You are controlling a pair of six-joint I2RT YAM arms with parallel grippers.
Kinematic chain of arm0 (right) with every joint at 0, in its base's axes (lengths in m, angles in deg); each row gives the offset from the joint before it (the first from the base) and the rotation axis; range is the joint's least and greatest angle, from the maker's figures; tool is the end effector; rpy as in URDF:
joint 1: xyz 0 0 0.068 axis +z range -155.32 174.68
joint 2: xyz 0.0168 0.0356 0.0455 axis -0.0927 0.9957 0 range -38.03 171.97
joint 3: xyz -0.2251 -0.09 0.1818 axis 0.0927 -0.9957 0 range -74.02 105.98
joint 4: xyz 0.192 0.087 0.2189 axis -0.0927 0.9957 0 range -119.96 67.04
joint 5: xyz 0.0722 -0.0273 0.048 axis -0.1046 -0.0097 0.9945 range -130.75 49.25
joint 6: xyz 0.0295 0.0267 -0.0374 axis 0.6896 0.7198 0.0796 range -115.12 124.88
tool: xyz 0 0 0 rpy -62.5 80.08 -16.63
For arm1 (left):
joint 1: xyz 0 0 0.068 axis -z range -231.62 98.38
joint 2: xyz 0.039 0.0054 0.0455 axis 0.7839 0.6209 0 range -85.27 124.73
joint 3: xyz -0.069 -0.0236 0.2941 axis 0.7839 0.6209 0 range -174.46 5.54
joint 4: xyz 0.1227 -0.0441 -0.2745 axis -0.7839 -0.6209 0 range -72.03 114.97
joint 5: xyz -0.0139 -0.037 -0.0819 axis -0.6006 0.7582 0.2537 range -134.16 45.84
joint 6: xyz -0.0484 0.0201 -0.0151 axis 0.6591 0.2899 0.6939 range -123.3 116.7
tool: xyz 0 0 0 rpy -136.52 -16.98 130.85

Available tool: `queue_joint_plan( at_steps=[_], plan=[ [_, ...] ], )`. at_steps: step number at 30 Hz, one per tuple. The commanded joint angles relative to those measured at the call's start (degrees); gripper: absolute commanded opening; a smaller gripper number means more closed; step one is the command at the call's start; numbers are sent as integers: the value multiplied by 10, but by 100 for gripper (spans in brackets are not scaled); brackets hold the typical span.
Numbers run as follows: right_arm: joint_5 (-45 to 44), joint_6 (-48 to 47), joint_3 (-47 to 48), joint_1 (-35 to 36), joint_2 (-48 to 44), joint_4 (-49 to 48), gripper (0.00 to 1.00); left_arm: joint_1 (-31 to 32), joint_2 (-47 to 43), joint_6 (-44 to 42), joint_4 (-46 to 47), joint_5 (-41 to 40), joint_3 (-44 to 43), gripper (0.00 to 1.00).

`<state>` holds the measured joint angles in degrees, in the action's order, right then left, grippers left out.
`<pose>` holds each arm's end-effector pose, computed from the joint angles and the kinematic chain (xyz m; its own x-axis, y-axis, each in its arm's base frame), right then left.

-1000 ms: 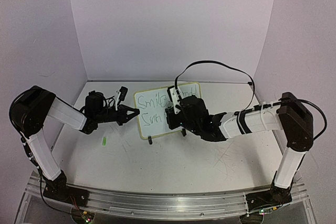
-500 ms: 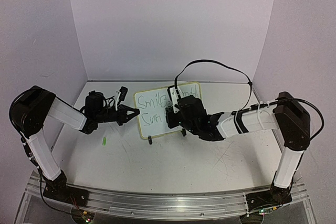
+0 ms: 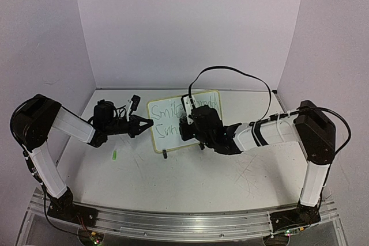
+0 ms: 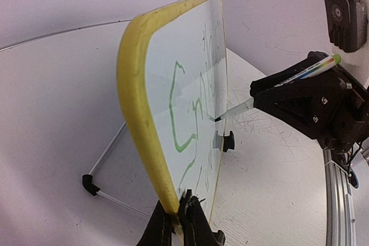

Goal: Write a sentence on the whiteboard

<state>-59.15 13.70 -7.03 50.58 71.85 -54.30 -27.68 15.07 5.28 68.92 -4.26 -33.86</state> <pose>0.2767 0.3882 0.2031 -0.2711 -0.1407 -0.9522 -0.5832 0.8110 0.0462 0.3231 -0.1690 0.1498 -0.3941 0.0498 -0.9177 0.8224 0.4650 -0.3279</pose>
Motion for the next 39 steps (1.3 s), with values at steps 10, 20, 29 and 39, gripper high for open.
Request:
queue_joint_plan(
  at_steps=[10, 20, 29, 39],
  plan=[
    [10, 3, 19, 6, 12, 12, 0, -2, 19, -67, -68, -69, 0, 0],
    [-42, 16, -10, 6, -11, 20, 0, -2, 20, -67, -67, -68, 0, 0],
    [-47, 21, -24, 7, -12, 28, 0, -2, 21, -67, -67, -67, -2, 0],
    [-11, 39, -1, 18, 11, 24, 0, -2, 21, -66, -67, -67, -2, 0]
  ],
)
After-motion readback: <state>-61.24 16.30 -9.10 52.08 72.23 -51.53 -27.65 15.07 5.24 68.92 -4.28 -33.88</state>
